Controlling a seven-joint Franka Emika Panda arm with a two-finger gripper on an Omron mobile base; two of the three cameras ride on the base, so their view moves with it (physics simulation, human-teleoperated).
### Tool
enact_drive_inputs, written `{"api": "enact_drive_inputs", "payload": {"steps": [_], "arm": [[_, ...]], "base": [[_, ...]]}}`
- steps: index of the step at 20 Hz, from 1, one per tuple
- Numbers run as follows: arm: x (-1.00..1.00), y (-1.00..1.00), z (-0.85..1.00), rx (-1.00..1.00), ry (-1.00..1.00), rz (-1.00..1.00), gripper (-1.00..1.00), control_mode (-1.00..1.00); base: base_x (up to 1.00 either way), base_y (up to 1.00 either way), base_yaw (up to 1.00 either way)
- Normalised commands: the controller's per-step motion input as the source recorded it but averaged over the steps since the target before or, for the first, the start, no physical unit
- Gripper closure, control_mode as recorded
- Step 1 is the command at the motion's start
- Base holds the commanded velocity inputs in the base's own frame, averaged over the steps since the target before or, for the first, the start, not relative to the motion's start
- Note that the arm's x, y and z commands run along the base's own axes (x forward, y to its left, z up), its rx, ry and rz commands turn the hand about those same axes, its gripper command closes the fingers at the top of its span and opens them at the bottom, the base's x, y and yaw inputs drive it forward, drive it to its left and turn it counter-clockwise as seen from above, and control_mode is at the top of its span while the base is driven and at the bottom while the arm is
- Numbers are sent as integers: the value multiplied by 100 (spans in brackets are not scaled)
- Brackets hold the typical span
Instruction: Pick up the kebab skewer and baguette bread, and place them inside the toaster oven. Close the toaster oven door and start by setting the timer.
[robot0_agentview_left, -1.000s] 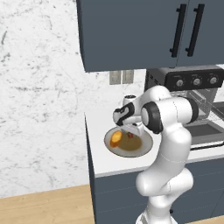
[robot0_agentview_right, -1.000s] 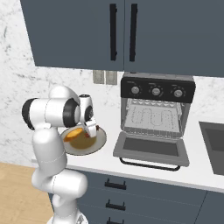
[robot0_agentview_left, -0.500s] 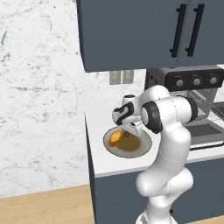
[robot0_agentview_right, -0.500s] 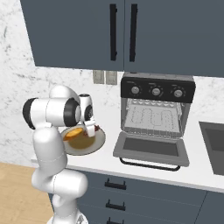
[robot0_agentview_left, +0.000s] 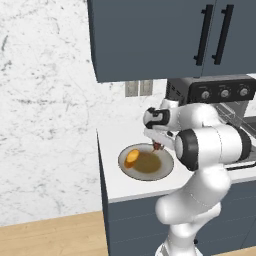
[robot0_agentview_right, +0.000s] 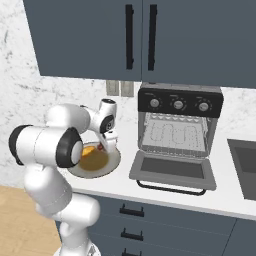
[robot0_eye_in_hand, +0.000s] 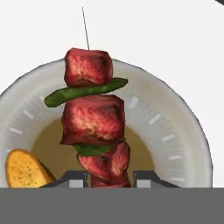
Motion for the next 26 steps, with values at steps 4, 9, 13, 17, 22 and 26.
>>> {"api": "enact_drive_inputs", "payload": {"steps": [4,9,13,17,22,26], "arm": [[-72,-36,93,6,-1,31,100,-100],[-32,-64,49,0,-1,36,100,-100],[0,-92,16,0,0,35,100,-100],[3,-91,16,0,-1,30,100,-100],[0,-79,0,0,-5,20,100,-100],[19,-64,1,0,-5,11,100,-100]], "base": [[0,0,0],[0,0,0],[0,0,0],[0,0,0],[0,0,0],[0,0,0]]}}
